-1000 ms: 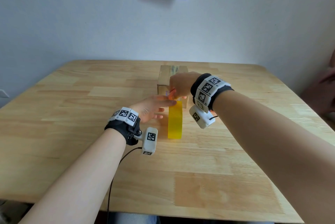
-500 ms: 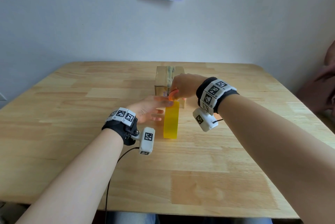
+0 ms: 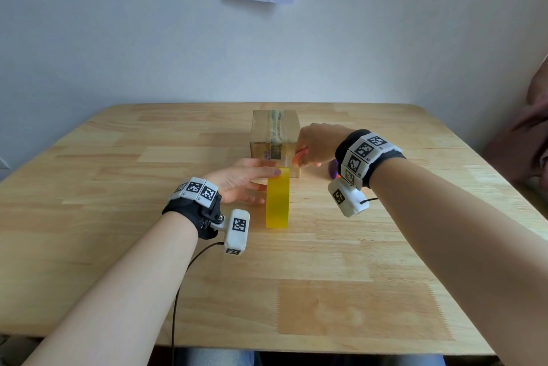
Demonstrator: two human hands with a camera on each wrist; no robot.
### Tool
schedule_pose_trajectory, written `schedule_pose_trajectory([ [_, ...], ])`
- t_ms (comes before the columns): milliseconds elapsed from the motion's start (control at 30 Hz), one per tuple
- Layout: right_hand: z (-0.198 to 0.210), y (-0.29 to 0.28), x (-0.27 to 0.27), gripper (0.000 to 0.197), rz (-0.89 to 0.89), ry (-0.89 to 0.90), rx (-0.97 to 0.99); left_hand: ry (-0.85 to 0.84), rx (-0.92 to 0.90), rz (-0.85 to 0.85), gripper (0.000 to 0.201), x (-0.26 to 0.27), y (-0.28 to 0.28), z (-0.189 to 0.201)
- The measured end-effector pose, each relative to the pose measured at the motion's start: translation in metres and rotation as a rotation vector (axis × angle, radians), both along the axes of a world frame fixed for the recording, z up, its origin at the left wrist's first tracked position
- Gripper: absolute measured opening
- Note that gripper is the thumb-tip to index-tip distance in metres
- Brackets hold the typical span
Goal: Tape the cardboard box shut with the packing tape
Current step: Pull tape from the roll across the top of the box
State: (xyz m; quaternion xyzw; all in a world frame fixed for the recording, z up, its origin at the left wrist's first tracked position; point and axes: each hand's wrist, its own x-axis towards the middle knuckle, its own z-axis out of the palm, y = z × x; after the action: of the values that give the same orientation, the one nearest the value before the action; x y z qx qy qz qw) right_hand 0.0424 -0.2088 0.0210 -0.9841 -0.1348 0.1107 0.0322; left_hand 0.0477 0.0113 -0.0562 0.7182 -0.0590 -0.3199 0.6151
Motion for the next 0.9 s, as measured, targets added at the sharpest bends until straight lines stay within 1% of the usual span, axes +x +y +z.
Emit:
schedule_pose_trajectory([
  [67,0.001,-0.003,-0.001,0.018,0.000,-0.019,0.016,0.007,-0.005,0.003,0.066,0.000,0.000,-0.001],
  [133,0.001,-0.001,0.002,0.021,0.020,-0.060,0.078,0.014,-0.010,0.005,0.067,0.000,0.000,-0.001],
  [267,0.002,0.010,0.003,0.020,0.057,-0.072,0.188,0.031,-0.007,0.009,0.068,0.001,0.000,-0.002],
  [300,0.002,0.013,0.004,0.020,0.063,-0.078,0.195,0.031,-0.007,0.016,0.069,0.002,0.000,-0.003],
  [367,0.000,0.020,0.005,0.019,0.069,-0.088,0.203,0.028,-0.009,0.034,0.078,0.004,0.001,-0.006],
  [500,-0.002,0.034,0.005,0.019,0.074,-0.075,0.156,0.030,-0.026,0.048,0.094,0.008,0.001,-0.010],
  [567,-0.002,0.041,0.004,0.022,0.070,-0.080,0.115,0.031,-0.032,0.050,0.104,0.008,0.001,-0.011],
  [600,-0.003,0.044,0.004,0.023,0.064,-0.085,0.094,0.034,-0.033,0.053,0.106,0.008,0.001,-0.011],
  [633,-0.003,0.046,0.004,0.024,0.055,-0.088,0.077,0.040,-0.032,0.057,0.104,0.008,0.002,-0.011],
  [767,-0.002,0.043,0.004,0.028,0.028,-0.072,0.010,0.058,-0.032,0.056,0.081,0.005,0.001,-0.009],
  [800,-0.002,0.040,0.004,0.028,0.024,-0.069,0.003,0.056,-0.028,0.043,0.081,0.004,0.001,-0.008],
  [900,-0.002,0.031,0.002,0.025,-0.003,-0.061,0.012,0.039,-0.025,-0.002,0.098,0.000,-0.001,-0.005],
])
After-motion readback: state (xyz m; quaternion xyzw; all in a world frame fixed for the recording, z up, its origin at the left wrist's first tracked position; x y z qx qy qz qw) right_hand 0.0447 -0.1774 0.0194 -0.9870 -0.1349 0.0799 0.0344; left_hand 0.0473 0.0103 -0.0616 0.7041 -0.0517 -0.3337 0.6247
